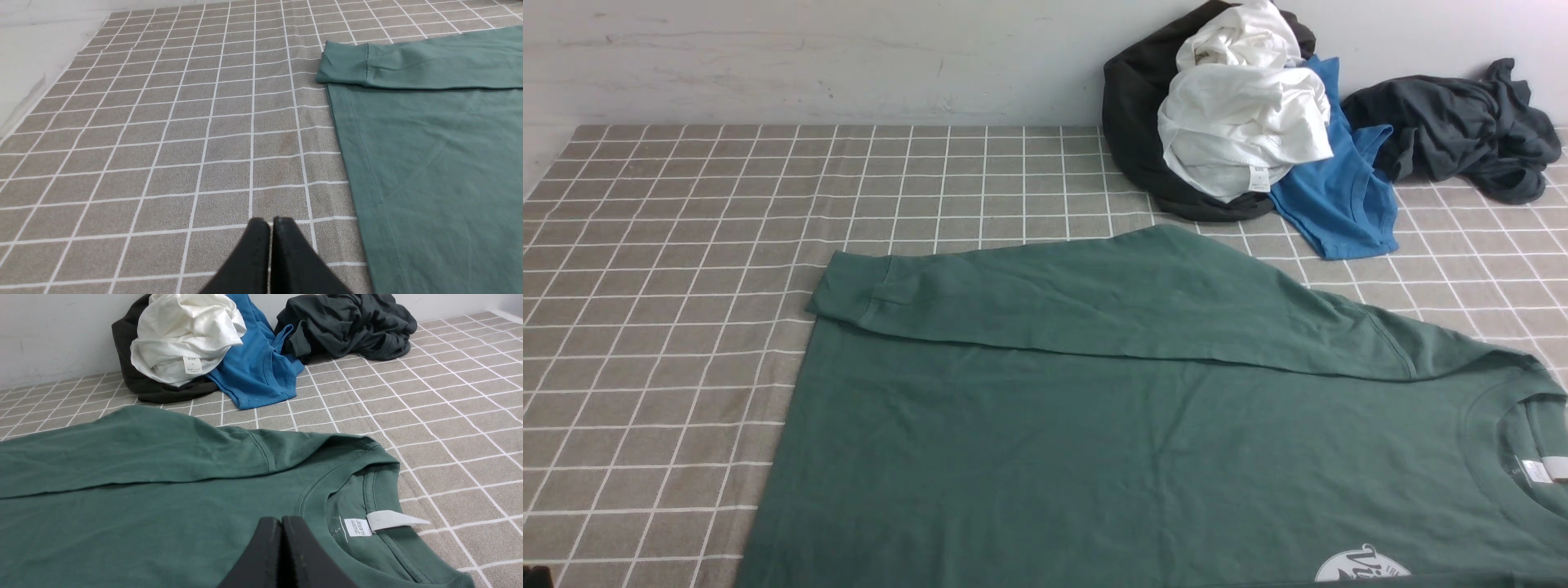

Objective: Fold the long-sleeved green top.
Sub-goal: Use the left arm to clamp the cuff closest to it

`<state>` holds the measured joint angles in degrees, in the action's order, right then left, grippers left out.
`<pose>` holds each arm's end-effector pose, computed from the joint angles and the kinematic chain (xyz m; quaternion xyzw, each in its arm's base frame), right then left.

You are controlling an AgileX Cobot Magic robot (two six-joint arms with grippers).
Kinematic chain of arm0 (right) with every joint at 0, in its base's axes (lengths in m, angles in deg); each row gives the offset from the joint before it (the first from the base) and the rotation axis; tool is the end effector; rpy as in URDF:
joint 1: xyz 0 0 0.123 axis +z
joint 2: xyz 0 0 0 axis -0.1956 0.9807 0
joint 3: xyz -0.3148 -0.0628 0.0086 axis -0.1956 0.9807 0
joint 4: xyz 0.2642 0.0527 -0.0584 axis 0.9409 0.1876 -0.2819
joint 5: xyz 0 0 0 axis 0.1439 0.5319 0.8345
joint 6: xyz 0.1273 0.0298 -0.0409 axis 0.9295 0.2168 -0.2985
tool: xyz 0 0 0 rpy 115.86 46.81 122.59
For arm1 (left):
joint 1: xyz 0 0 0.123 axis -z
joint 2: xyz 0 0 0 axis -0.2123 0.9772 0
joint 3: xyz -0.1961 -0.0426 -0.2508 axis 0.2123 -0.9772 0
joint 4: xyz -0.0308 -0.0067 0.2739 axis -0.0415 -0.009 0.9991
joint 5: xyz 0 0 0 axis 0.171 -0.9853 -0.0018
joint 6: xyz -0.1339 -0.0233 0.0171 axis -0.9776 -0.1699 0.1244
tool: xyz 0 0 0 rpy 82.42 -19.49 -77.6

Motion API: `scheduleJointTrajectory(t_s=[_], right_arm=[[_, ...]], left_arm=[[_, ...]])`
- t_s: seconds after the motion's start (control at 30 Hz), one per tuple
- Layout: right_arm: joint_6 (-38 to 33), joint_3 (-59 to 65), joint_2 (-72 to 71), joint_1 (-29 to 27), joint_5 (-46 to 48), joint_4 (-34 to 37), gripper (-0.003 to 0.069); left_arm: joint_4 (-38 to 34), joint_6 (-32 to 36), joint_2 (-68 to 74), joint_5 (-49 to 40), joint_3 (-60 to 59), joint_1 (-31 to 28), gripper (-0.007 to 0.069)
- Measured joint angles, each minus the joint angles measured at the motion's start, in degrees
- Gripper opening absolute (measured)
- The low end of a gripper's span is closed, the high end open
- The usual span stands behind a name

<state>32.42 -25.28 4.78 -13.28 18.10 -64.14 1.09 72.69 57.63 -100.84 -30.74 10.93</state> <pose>0.0851 -0.0060 0.1602 0.0774 0.7947 0.0234 0.6016 0.0851 0.0008 0.1589 0.0016 0.8004 0.0100 0.5993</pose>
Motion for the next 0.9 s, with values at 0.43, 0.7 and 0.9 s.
scheduleJointTrajectory(t_s=[0.43, 0.7, 0.9], right_arm=[[0.67, 0.00, 0.00, 0.00, 0.00, 5.66, -0.0014], [11.94, 0.06, 0.00, 0.00, 0.10, 28.29, -0.0014], [14.67, 0.06, 0.00, 0.00, -0.11, 40.90, -0.0014]], left_arm=[[-14.49, -12.86, 0.00, 1.79, 0.00, 0.00, -0.0007], [-41.68, -25.48, 0.00, 2.64, 0.00, 0.00, -0.0007], [-45.57, -21.58, 0.00, 2.88, 0.00, 0.00, -0.0007]])
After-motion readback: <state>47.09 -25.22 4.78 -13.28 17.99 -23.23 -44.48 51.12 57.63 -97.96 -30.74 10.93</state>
